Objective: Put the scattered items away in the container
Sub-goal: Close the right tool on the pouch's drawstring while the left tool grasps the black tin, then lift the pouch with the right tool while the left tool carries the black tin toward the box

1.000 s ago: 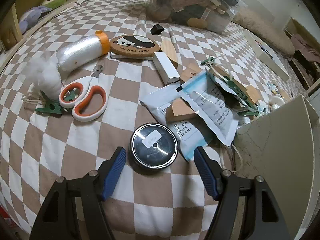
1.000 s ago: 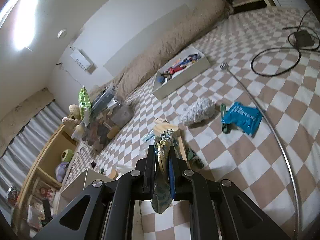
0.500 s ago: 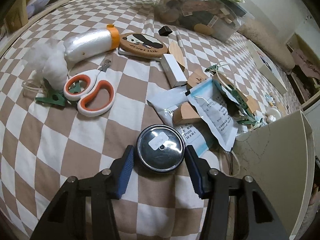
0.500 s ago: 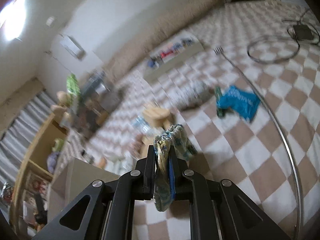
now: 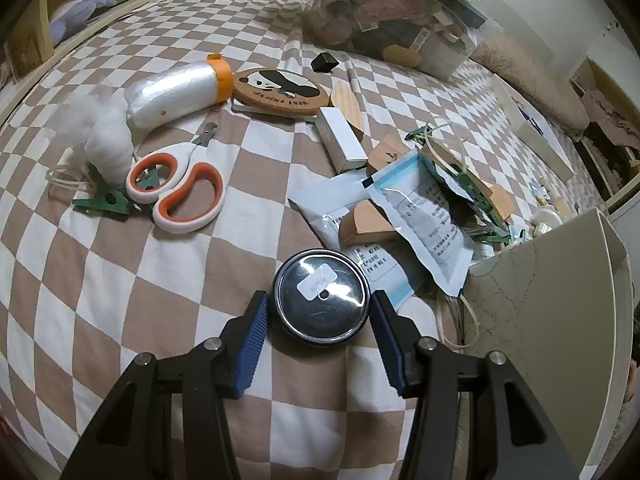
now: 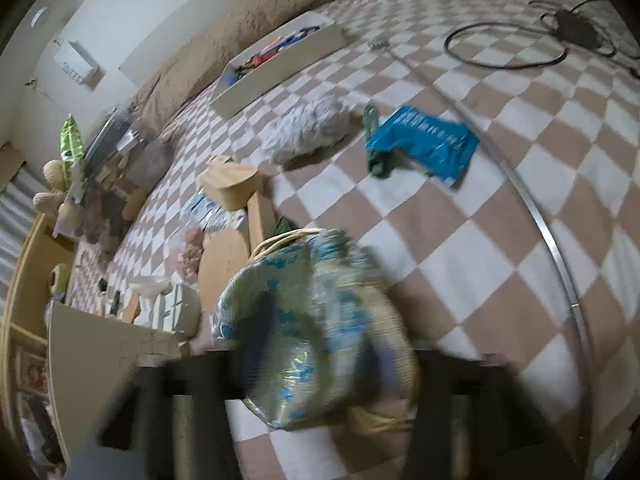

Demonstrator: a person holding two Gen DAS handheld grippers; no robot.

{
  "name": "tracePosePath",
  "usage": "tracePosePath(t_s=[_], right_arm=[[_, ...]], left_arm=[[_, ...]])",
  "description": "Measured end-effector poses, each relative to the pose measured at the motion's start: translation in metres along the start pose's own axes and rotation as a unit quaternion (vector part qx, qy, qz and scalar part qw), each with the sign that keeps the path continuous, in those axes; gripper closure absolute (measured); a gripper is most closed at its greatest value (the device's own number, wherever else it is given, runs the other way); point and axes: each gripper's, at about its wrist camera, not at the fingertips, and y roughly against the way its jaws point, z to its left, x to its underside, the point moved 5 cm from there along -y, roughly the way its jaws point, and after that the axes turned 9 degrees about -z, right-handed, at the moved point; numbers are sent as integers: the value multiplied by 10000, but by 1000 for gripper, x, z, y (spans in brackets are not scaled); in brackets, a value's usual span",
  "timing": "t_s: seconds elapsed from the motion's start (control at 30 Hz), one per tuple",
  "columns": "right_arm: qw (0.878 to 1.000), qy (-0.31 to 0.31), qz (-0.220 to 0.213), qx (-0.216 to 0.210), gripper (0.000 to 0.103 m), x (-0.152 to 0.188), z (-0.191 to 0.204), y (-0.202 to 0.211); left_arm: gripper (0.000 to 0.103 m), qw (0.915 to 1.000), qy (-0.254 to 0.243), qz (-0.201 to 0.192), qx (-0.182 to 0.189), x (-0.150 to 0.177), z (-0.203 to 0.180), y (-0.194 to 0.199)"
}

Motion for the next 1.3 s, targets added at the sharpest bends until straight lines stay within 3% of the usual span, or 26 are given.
tracePosePath(t_s=[0.1,0.23,0.3,0.4,0.67,0.9,1.3], right_arm=[[9999,-85,-23,-140,49,0,-2,3],[9985,-241,-181,-450,88,-4,-1,12],[9971,-232,-507,-526,92,-8,0,26],[9940,-217,-869,-631,93,-14,2,42],[9896,-318,-1026,-957,94,-17,5,62],[9828,-286,-1279,-1300,94,-20,19,95],[9613,172,-1766,-2107,94,-28,64,168]], left_arm=[[52,10000,42,-16,74,0,1,2],[52,9998,96,-127,137,-2,2,7],[52,9994,139,-247,202,-4,2,13],[52,9980,264,-511,272,-7,7,25],[52,9959,226,-812,339,-7,1,47],[52,9917,75,-1113,632,-5,-24,77],[52,9751,-526,-1785,1209,-13,-85,145]])
